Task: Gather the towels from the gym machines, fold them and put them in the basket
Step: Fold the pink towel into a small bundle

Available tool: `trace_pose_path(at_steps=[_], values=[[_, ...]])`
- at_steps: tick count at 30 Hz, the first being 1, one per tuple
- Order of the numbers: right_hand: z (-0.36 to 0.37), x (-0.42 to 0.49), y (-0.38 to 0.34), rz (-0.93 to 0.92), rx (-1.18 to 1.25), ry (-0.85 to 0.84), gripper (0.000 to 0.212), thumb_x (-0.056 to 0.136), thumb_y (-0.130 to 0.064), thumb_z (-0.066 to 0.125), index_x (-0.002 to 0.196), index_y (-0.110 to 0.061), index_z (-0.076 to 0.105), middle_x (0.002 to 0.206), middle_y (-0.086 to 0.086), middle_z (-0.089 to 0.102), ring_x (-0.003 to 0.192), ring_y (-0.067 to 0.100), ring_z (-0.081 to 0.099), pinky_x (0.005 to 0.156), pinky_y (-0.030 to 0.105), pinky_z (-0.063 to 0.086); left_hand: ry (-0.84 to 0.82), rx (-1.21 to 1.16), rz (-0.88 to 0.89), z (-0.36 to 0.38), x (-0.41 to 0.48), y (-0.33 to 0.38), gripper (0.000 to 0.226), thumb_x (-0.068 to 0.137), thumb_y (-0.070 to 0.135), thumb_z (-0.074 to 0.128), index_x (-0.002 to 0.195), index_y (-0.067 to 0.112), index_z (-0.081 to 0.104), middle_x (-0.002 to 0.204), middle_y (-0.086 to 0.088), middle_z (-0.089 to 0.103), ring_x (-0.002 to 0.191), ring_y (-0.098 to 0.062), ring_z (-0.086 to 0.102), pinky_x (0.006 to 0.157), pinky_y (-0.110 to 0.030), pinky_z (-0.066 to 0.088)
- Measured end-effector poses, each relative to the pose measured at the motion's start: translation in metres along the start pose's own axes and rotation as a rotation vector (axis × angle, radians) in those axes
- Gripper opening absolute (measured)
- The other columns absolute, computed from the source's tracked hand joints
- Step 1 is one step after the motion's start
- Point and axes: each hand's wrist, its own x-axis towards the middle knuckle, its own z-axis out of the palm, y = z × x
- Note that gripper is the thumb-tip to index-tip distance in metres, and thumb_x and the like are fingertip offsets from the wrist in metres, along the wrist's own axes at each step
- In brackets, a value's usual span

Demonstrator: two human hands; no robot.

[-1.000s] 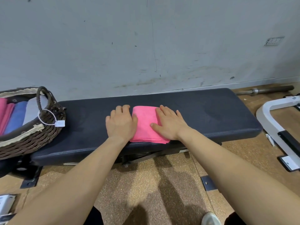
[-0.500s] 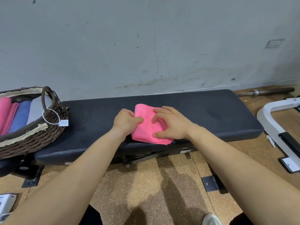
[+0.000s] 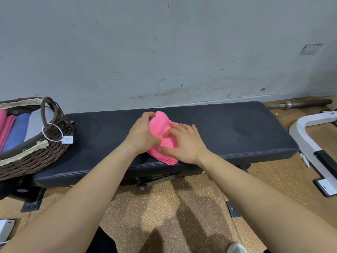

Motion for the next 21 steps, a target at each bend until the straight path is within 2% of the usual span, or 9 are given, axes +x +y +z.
trace_pose_path(at_steps=[2, 3, 5, 7, 8, 11, 14, 18, 21], values=[[-0.012, 0.004, 0.009, 0.013, 0.13, 0.105, 0.029, 0.081, -0.052, 0.064, 0.1, -0.031, 0.066, 0.124, -0.006, 0.061, 0.121, 0.026, 0.052, 0.104, 0.042, 0.038, -0.033, 0.051, 0.087, -0.005, 0.001, -0.003, 0.089, 0.069, 0.004, 0.075, 0.146, 0.029, 0.036, 0.123, 0.009, 0.051, 0.113, -0.018, 0.052, 0.08, -0.025, 0.038], [-0.018, 0.006, 0.017, 0.045, 0.184, 0.17, 0.023, 0.081, -0.042, 0.067, 0.101, -0.029, 0.066, 0.116, -0.005, 0.061, 0.113, 0.025, 0.055, 0.097, 0.039, 0.043, -0.065, 0.058, 0.126, -0.008, 0.001, -0.004, 0.091, 0.069, 0.003, 0.075, 0.147, 0.031, 0.036, 0.121, 0.012, 0.053, 0.111, -0.016, 0.053, 0.078, -0.024, 0.039], [-0.032, 0.009, 0.028, 0.148, 0.246, 0.225, 0.041, 0.081, -0.033, 0.071, 0.12, -0.025, 0.061, 0.121, -0.003, 0.058, 0.107, 0.022, 0.056, 0.093, 0.037, 0.046, -0.144, 0.032, 0.171, -0.015, 0.001, -0.005, 0.094, 0.071, 0.005, 0.077, 0.148, 0.038, 0.034, 0.118, 0.017, 0.055, 0.108, -0.012, 0.055, 0.08, -0.022, 0.044], [-0.045, 0.011, 0.032, 0.219, 0.362, 0.145, 0.066, 0.079, -0.029, 0.077, 0.139, -0.022, 0.049, 0.125, -0.006, 0.056, 0.101, 0.014, 0.058, 0.089, 0.03, 0.047, -0.226, -0.038, 0.201, -0.02, 0.002, -0.005, 0.096, 0.072, 0.009, 0.082, 0.148, 0.041, 0.033, 0.119, 0.021, 0.059, 0.111, -0.008, 0.057, 0.091, -0.027, 0.048], [-0.051, 0.011, 0.031, 0.228, 0.443, 0.078, 0.07, 0.079, -0.025, 0.079, 0.141, -0.021, 0.047, 0.122, -0.008, 0.058, 0.1, 0.012, 0.06, 0.084, 0.026, 0.048, -0.269, -0.081, 0.213, -0.021, 0.003, -0.005, 0.096, 0.072, 0.009, 0.083, 0.147, 0.042, 0.034, 0.119, 0.02, 0.062, 0.113, -0.006, 0.058, 0.094, -0.029, 0.048], [-0.062, 0.014, 0.031, 0.228, 0.665, -0.148, 0.042, 0.081, -0.006, 0.076, 0.119, -0.014, 0.061, 0.095, -0.006, 0.066, 0.077, 0.005, 0.066, 0.06, 0.019, 0.049, -0.337, -0.161, 0.244, -0.021, 0.006, -0.002, 0.091, 0.074, 0.007, 0.083, 0.146, 0.039, 0.037, 0.119, 0.018, 0.067, 0.116, -0.004, 0.06, 0.1, -0.029, 0.046], [-0.063, 0.015, 0.037, 0.284, 0.698, -0.206, 0.031, 0.082, -0.003, 0.074, 0.11, -0.014, 0.065, 0.085, 0.004, 0.065, 0.06, 0.009, 0.057, 0.05, 0.021, 0.042, -0.216, -0.105, 0.215, -0.018, 0.009, -0.001, 0.076, 0.075, 0.014, 0.084, 0.14, 0.033, 0.048, 0.109, 0.015, 0.071, 0.111, -0.005, 0.062, 0.102, -0.032, 0.046], [-0.065, 0.017, 0.046, 0.346, 0.737, -0.201, 0.02, 0.082, -0.008, 0.077, 0.099, -0.012, 0.068, 0.083, 0.011, 0.066, 0.061, 0.013, 0.058, 0.05, 0.022, 0.037, -0.039, 0.139, -0.014, -0.015, 0.007, -0.005, 0.039, 0.08, 0.043, 0.078, 0.111, 0.025, 0.063, 0.095, 0.012, 0.065, 0.088, -0.008, 0.061, 0.076, -0.026, 0.044], [-0.067, 0.016, 0.049, 0.366, 0.747, -0.219, 0.02, 0.083, -0.01, 0.077, 0.102, -0.011, 0.069, 0.083, 0.005, 0.072, 0.062, 0.01, 0.065, 0.049, 0.02, 0.036, -0.069, -0.011, -0.129, -0.01, 0.009, -0.01, 0.024, 0.088, 0.039, 0.072, 0.097, 0.018, 0.066, 0.085, -0.004, 0.073, 0.056, -0.009, 0.061, 0.057, -0.026, 0.043]])
